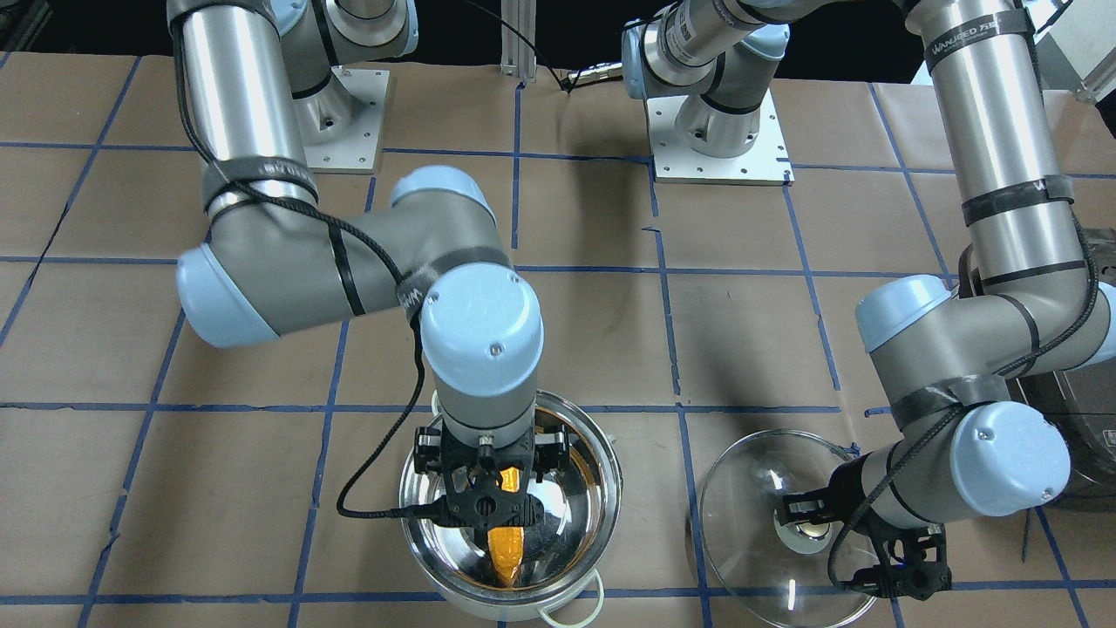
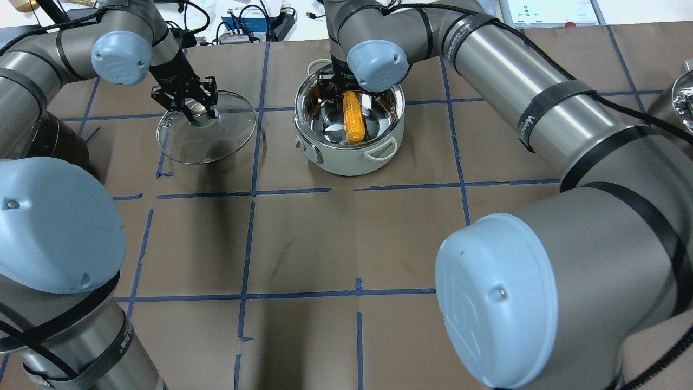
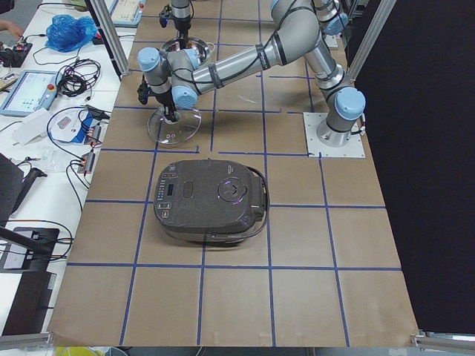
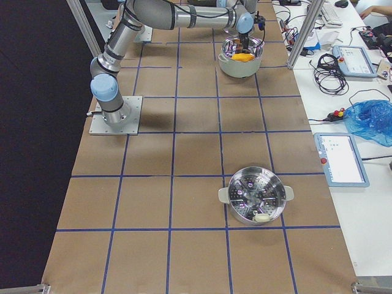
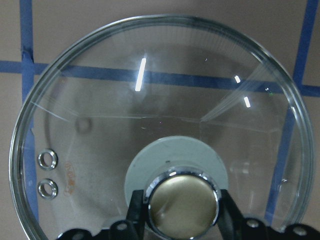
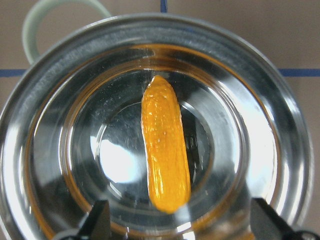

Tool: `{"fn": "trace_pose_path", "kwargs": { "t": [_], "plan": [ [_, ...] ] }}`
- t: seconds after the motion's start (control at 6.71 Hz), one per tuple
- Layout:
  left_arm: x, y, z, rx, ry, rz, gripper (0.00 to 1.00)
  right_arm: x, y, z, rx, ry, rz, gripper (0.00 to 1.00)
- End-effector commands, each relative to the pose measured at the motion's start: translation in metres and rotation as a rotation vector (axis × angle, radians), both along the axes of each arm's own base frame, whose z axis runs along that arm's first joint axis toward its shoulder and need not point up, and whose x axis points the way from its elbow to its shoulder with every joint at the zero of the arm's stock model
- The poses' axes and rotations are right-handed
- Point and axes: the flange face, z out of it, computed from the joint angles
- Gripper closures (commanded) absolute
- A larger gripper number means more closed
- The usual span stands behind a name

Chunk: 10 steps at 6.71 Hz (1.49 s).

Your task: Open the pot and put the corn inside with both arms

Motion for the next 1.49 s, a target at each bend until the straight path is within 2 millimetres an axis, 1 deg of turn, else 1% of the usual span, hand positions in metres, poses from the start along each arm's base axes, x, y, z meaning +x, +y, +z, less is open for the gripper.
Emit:
{"fn": "trace_pose_path", "kwargs": {
  "t": [0.0, 0.15, 0.3, 0.45, 0.6, 0.74, 0.89, 1.04, 1.19, 1.34],
  "plan": [
    [0.002, 0.005, -0.014, -0.003, -0.012, -0.005, 0.01, -0.055, 0.062, 0.11, 0.044, 0.027, -0.043, 0.03],
    [0.002, 0.005, -0.013, -0.003, -0.018, -0.002, 0.0, -0.109, 0.077, 0.132, 0.107, 0.038, -0.099, 0.07],
    [0.001, 0.006, 0.016, -0.029, -0.027, 0.01, 0.0, -0.159, 0.106, 0.153, 0.151, 0.028, -0.092, 0.11],
    [-0.001, 0.029, 0.08, -0.014, -0.048, 0.016, 0.0, -0.181, 0.138, 0.147, 0.174, 0.033, -0.113, 0.15],
    [-0.009, 0.065, 0.148, -0.002, -0.044, 0.036, 0.0, -0.187, 0.165, 0.139, 0.155, 0.034, -0.09, 0.2],
    [-0.024, 0.101, 0.2, -0.004, -0.043, 0.023, 0.0, -0.187, 0.171, 0.13, 0.113, 0.024, -0.087, 0.2],
    [-0.046, 0.123, 0.223, -0.016, -0.037, -0.004, 0.0, -0.183, 0.169, 0.139, 0.078, 0.015, -0.08, 0.09],
    [-0.085, 0.147, 0.252, -0.056, -0.045, -0.068, 0.0, -0.18, 0.164, 0.145, 0.019, 0.009, -0.074, 0.0],
    [-0.108, 0.15, 0.246, -0.044, -0.045, -0.114, 0.0, -0.18, 0.164, 0.146, 0.012, 0.008, -0.074, 0.0],
    [-0.11, 0.157, 0.253, -0.056, -0.044, -0.131, 0.0, -0.179, 0.165, 0.145, 0.014, 0.009, -0.072, 0.0]
  ]
}}
